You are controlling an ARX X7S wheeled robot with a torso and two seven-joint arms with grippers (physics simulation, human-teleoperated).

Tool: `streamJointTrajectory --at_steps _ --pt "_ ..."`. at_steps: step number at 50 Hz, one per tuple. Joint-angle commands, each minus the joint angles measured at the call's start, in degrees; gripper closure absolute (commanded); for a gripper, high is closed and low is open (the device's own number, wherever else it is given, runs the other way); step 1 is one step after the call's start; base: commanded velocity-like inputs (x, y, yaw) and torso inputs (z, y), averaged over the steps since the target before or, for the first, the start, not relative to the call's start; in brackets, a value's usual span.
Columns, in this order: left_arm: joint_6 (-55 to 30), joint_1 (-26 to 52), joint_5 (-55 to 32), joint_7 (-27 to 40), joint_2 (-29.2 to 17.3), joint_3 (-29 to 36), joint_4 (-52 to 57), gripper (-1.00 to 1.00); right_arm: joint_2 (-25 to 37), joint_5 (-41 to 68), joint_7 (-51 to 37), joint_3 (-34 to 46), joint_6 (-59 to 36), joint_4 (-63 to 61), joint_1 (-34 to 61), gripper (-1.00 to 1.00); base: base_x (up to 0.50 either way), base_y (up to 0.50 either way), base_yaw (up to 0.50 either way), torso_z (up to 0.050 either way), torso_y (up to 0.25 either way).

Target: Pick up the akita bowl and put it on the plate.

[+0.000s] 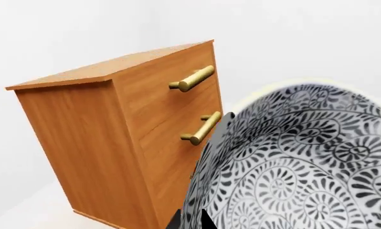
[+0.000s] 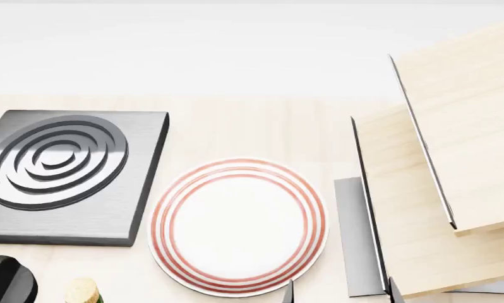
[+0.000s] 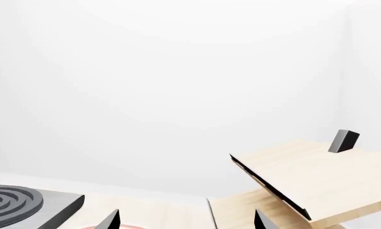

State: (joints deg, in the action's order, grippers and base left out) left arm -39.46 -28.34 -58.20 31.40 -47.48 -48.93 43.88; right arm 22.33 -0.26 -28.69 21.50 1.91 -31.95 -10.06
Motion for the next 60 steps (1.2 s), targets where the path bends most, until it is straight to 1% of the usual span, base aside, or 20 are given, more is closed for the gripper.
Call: streamJointTrajectory --at_steps 1,8,11,15,17,20,21,22,25,32,37,43,47,52,53,56,57,58,59,60 --pt "-1.2 4.2 -2.6 4.4 -4.2 -3.2 1.9 1.0 0.1 0.0 -0.1 0.2 0.1 0.1 0.1 -1.0 0.0 0.0 0.0 0.0 0.0" --pt "-2.3 6.3 -5.0 7.0 -6.6 -3.8 2.2 1.0 0.4 0.3 -0.3 0.0 0.0 -0.3 -0.1 -1.0 0.0 0.0 0.0 0.0 0.0" --pt "-2.8 6.9 -6.2 7.9 -7.4 -5.4 2.7 1.0 0.5 0.2 -0.4 0.0 0.1 -0.4 -0.1 -1.0 0.0 0.0 0.0 0.0 0.0" --pt "-4.0 8.5 -10.3 10.1 -9.9 -7.8 2.6 1.0 0.5 0.3 -0.4 0.1 0.1 -0.4 -0.1 -1.0 0.0 0.0 0.0 0.0 0.0" --pt "-4.0 9.3 -10.9 10.9 -10.9 -7.2 2.3 1.0 0.5 0.4 -0.4 0.1 0.2 -0.3 -0.1 -1.0 0.0 0.0 0.0 0.0 0.0" --pt "-3.5 11.6 -12.8 13.2 -14.0 -6.2 2.1 1.0 0.6 0.4 -0.5 0.1 0.3 -0.4 -0.1 -1.0 0.0 0.0 0.0 0.0 0.0" --pt "-2.6 13.0 -12.2 14.4 -15.5 -5.4 2.4 1.0 0.7 0.5 -0.5 0.0 0.2 -0.6 -0.2 -1.0 0.0 0.0 0.0 0.0 0.0" --pt "-2.9 13.7 -13.9 16.4 -16.4 -5.2 1.9 1.0 0.7 0.5 -0.5 0.0 0.2 -0.6 -0.2 -1.0 0.0 0.0 0.0 0.0 0.0" --pt "-2.1 15.2 -15.5 17.9 -19.2 -3.8 1.8 1.0 0.7 0.6 -0.6 0.0 0.2 -0.6 -0.1 -1.0 0.0 0.0 0.0 0.0 0.0" --pt "2.1 19.3 -19.0 22.8 -26.1 0.7 0.0 1.0 0.9 0.8 -0.7 -0.1 0.3 -0.7 -0.1 -1.0 0.0 0.0 0.0 0.0 0.0" --pt "9.7 21.6 -20.2 26.3 -32.6 6.3 -2.4 1.0 1.0 0.9 -0.7 -0.1 0.3 -0.9 -0.2 -1.0 0.0 0.0 0.0 0.0 0.0" --pt "17.5 21.1 -20.8 28.2 -39.5 11.1 -4.7 1.0 1.1 1.1 -0.8 -0.3 0.4 -0.9 -0.1 -1.0 0.0 0.0 0.0 0.0 0.0" --pt "22.1 19.9 -20.0 28.4 -42.3 12.9 -5.9 1.0 1.2 1.1 -0.9 -0.2 0.4 -0.9 -0.1 -1.0 0.0 0.0 0.0 0.0 0.0" --pt "25.4 19.2 -18.6 26.0 -42.5 14.0 -8.1 1.0 1.2 1.0 -0.9 0.0 0.4 -0.6 0.0 -1.0 0.0 0.0 0.0 0.0 0.002" --pt "26.8 18.9 -16.9 24.3 -42.5 14.4 -8.7 1.0 1.2 1.2 -0.8 -0.1 0.3 -0.8 0.0 -1.0 0.0 0.0 0.0 0.0 0.0" --pt "27.6 18.8 -17.4 24.1 -42.5 14.8 -9.7 1.0 1.3 1.1 -0.9 0.0 0.4 -0.8 0.0 -1.0 0.0 0.0 0.0 0.0 0.0" --pt "29.3 18.5 -18.4 23.1 -42.5 15.1 -9.8 1.0 1.3 1.2 -0.9 0.0 0.4 -0.6 0.1 -1.0 0.0 0.0 0.0 0.0 0.0" --pt "20.7 27.1 -15.1 19.5 -33.9 23.7 -9.1 1.0 1.3 1.2 -0.9 0.0 0.4 -0.4 0.1 -1.0 0.0 0.0 0.0 0.0 0.0" --pt "12.1 35.7 -6.5 10.9 -25.3 32.3 -0.5 1.0 1.3 1.0 -0.9 0.2 0.5 -0.4 0.1 -1.0 0.0 0.0 0.0 0.0 0.0" --pt "3.5 44.3 2.1 2.3 -16.7 35.5 0.6 1.0 1.3 0.9 -0.9 0.2 0.5 -0.4 0.1 -1.0 0.0 0.0 0.0 0.0 0.0"
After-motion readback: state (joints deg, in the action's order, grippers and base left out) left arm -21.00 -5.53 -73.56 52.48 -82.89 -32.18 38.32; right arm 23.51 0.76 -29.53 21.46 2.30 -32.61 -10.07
